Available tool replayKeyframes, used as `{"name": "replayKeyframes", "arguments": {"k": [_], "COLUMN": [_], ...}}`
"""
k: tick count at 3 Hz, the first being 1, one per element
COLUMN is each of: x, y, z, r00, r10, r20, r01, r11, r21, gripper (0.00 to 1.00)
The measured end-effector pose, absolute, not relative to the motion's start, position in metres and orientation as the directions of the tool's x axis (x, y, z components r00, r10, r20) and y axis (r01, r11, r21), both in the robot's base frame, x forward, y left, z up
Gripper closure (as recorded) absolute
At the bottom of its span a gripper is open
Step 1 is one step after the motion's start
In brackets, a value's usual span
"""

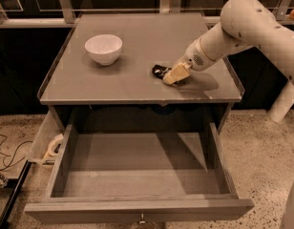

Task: Place rxbar chocolate into top drawer

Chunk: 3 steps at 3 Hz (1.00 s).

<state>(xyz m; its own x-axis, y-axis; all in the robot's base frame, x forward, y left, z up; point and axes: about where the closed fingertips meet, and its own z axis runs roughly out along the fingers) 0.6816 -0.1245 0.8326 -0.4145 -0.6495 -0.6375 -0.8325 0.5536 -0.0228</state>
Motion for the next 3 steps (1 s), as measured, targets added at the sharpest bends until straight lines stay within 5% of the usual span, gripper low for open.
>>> {"name": "replayKeyframes", "arguments": {"k": [3], "x": [0.648], "y": [-0.121], "z": [0.863], "r00": [-0.346], "r10": [-0.66], "r20": [-0.666], "r01": [-0.863], "r11": [0.503], "r21": [-0.051], "gripper": [1.0]}}
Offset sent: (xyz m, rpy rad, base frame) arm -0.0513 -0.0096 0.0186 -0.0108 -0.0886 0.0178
